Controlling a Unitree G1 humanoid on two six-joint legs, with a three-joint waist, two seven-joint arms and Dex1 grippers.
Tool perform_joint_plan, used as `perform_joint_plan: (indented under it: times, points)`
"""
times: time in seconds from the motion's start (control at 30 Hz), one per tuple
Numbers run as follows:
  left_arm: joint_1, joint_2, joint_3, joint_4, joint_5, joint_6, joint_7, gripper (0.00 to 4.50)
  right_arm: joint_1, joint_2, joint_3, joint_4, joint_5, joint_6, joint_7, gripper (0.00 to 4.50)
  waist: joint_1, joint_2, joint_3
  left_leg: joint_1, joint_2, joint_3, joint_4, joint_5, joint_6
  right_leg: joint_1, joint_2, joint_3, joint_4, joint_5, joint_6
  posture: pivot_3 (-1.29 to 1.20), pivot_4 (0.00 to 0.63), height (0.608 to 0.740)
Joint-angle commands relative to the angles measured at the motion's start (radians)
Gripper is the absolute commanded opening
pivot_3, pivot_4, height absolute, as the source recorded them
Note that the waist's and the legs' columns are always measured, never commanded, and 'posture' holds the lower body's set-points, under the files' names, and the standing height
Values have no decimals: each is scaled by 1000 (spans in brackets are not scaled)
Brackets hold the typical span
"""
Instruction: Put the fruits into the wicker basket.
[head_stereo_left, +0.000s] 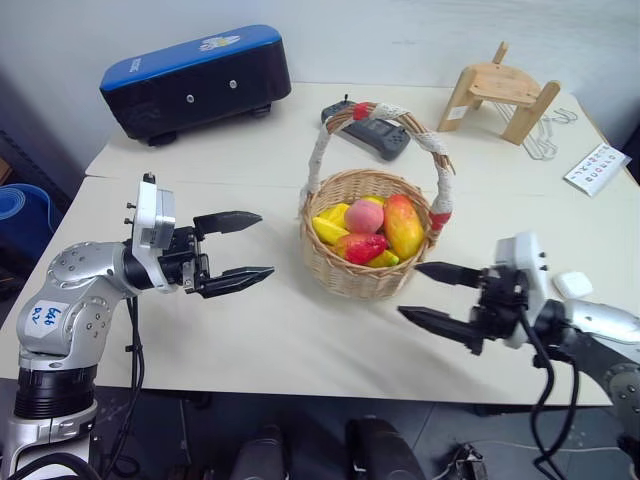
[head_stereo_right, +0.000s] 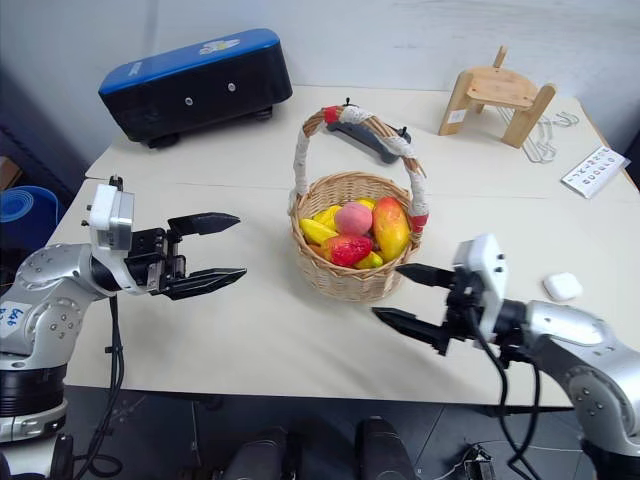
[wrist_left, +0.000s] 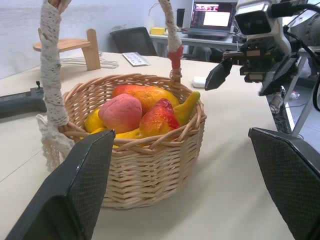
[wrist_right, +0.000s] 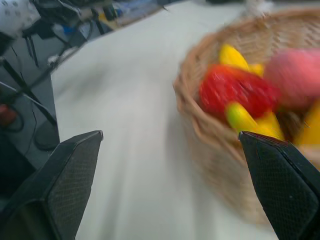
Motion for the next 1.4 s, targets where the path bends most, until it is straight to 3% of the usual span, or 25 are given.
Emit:
perform_joint_plan:
  times: [0.03, 0.3, 0.33, 0.43, 0.77, 1.07, 1.23, 1.4]
  points:
    - [9, 10, 28, -8, -15, -18, -4, 4500, -58, -3, -31, 121, -103, -132, 2, 4491, 1, 0, 0, 0, 0, 1, 0, 1, 1, 0, 0, 1, 0, 0, 0, 0, 150, 740]
    - [-2, 3, 17, -4, -12, -16, 5, 4500, -277, 103, 101, 319, -181, -286, 82, 4491, 3, 0, 0, 1, 0, 2, -1, 3, -2, -2, 0, 2, 4, 0, -1, 0, 150, 740]
    - [-5, 4, 16, -3, -11, -16, 5, 4500, -311, 123, 118, 345, -188, -300, 87, 4316, 3, 0, 0, 1, 0, 2, -2, 3, -2, -2, 0, 2, 4, 0, -1, 0, 150, 740]
    - [-9, 5, 12, -1, -10, -14, 6, 4500, -368, 155, 155, 393, -214, -322, 102, 3601, 3, 0, 0, 1, 0, 2, -2, 3, -2, -3, 0, 1, 5, 0, -1, 0, 150, 740]
    - [-26, -3, -7, 12, -5, -19, 4, 4500, -385, 161, 160, 422, -240, -355, 137, 166, 4, 0, 0, 1, 0, 1, -2, 3, -2, -3, -1, 0, 6, 0, 0, 0, 150, 740]
    - [-56, -24, -41, 61, 14, -40, -15, 4500, -244, 100, -49, 215, -134, -234, 3, 173, 9, 0, 0, 0, 0, -1, -2, 3, -2, -3, -1, -1, 6, 0, 0, 0, 150, 740]
    - [-76, -42, -65, 92, 24, -51, -32, 4500, -130, 130, -242, 182, -187, -308, -160, 173, 12, 0, 0, 0, 0, 0, -2, 3, -2, -3, -1, -1, 5, 0, 0, 0, 150, 740]
    - [-101, -50, -85, 123, 34, -56, -47, 4500, -141, 161, -260, 273, -243, -392, -224, 173, 1, 0, 0, 1, 0, 2, -2, 4, -3, -3, 0, 1, 6, 0, 0, 0, 150, 740]
